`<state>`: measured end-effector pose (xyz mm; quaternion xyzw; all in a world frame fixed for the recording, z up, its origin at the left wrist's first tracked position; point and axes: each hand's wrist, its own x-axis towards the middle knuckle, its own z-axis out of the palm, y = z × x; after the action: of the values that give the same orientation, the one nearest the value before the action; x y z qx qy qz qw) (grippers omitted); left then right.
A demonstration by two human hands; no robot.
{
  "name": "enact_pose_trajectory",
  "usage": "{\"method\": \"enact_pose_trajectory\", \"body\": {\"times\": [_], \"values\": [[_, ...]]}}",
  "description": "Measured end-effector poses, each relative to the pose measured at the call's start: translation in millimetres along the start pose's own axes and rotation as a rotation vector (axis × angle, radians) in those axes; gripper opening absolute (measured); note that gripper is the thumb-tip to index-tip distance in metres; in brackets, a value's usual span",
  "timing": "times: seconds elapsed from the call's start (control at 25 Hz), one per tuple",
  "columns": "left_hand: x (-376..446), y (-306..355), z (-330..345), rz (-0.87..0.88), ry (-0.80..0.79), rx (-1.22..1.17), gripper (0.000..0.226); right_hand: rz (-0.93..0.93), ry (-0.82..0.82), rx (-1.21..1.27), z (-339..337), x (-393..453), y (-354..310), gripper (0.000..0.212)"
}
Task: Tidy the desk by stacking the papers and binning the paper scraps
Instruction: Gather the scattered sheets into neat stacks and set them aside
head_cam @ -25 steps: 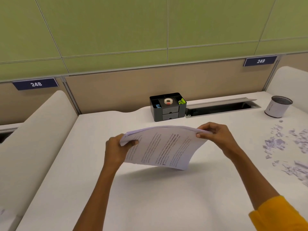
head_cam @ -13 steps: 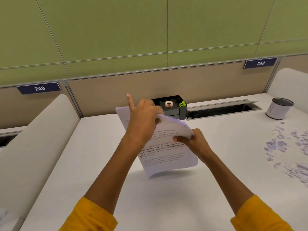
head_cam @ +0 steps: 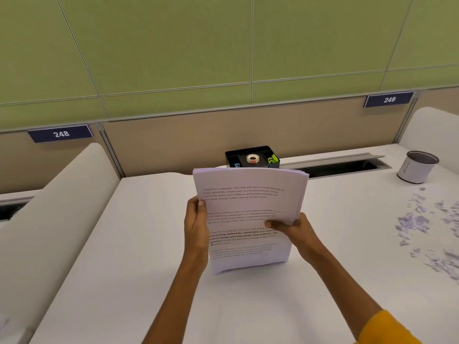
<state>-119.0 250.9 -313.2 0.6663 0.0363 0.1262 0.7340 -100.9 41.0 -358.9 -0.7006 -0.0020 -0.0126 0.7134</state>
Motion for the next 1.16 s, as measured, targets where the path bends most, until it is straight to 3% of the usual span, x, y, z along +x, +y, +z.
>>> {"method": "enact_pose_trajectory", "body": {"times": [0.32, 0.6, 0.76, 0.92, 1.04, 1.16], "values": [[-7.0, -4.7, 5.8, 0.011, 0.113, 0.019, 0.025, 0.029, -0.065, -0.041, -2.6, 3.7, -0.2, 0.050], [-11.1, -10.4, 6.5, 0.015, 0.147, 0.045, 0.024, -0.008, -0.063, -0.062, -1.0, -1.9, -8.7, 0.042], [-11.1, -2.0, 6.3, 0.049, 0.137, -0.009, 0.020, -0.073, 0.098, -0.062, 5.5, -6.3, -35.6, 0.040], [-2.8, 25.6, 14.1, 0.123, 0.179, -0.083, 0.036, -0.199, 0.259, -0.031, 16.4, -7.4, -78.5, 0.077], [2.9, 37.1, 22.8, 0.108, 0.224, -0.065, 0.041, -0.165, 0.338, 0.027, 26.4, -6.0, -95.9, 0.074], [4.9, 38.7, 28.8, 0.059, 0.240, -0.020, 0.032, -0.140, 0.392, 0.033, 36.0, -5.3, -100.0, 0.063]]}}
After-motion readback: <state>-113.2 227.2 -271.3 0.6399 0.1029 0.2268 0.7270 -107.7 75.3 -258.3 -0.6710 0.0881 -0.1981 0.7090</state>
